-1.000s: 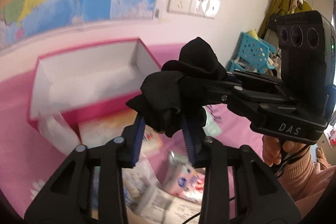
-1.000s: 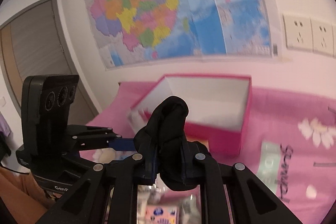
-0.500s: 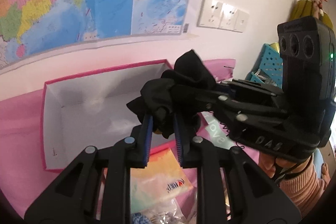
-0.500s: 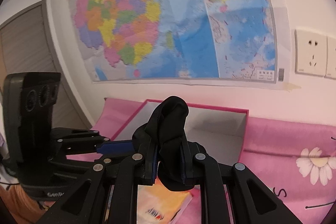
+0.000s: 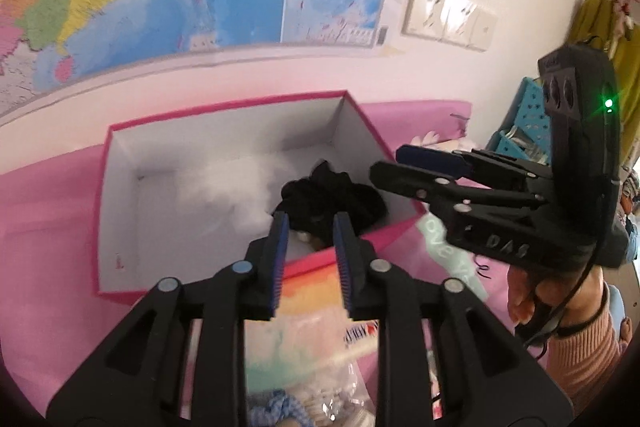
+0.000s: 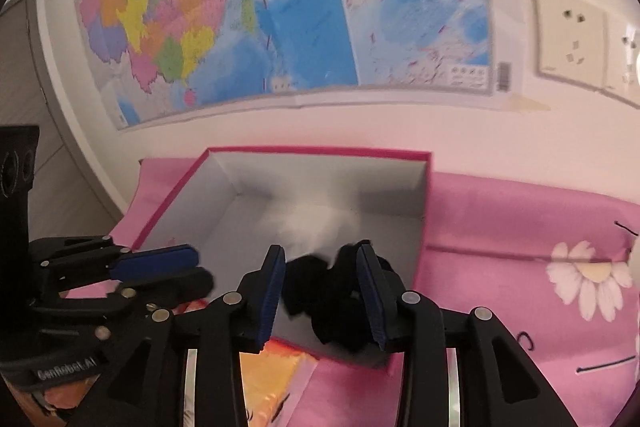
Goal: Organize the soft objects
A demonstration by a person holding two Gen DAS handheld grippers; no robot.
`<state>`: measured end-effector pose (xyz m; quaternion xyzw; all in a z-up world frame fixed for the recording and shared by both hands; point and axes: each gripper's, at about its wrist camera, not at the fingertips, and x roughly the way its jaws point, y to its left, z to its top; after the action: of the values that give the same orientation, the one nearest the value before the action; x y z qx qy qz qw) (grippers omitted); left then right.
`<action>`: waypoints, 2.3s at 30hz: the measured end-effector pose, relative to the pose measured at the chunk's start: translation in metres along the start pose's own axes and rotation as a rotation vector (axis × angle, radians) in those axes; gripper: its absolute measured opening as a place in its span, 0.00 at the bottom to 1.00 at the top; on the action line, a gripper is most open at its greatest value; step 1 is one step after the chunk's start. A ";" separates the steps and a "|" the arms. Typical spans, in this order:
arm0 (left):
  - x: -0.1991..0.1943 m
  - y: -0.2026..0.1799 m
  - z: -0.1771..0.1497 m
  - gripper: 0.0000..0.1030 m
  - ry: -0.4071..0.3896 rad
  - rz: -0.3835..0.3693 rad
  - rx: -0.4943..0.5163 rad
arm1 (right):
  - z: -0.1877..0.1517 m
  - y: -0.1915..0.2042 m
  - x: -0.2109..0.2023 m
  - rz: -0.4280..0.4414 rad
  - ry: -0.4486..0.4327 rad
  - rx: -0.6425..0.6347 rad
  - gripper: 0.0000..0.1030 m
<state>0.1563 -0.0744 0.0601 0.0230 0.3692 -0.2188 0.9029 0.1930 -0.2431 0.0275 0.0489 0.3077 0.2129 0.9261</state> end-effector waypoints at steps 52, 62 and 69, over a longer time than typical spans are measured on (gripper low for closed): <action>-0.088 0.035 -0.147 0.44 0.045 0.011 -0.040 | -0.114 0.075 -0.067 0.373 0.159 -0.091 0.70; -0.106 0.068 -0.187 0.44 0.085 -0.011 -0.125 | -0.170 0.157 -0.045 0.482 0.285 -0.248 0.42; -0.109 0.076 -0.203 0.52 0.093 -0.062 -0.142 | -0.179 0.142 -0.028 0.470 0.269 -0.108 0.26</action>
<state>-0.0142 0.0767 -0.0228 -0.0424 0.4260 -0.2188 0.8768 0.0155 -0.1340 -0.0704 0.0409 0.3962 0.4426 0.8034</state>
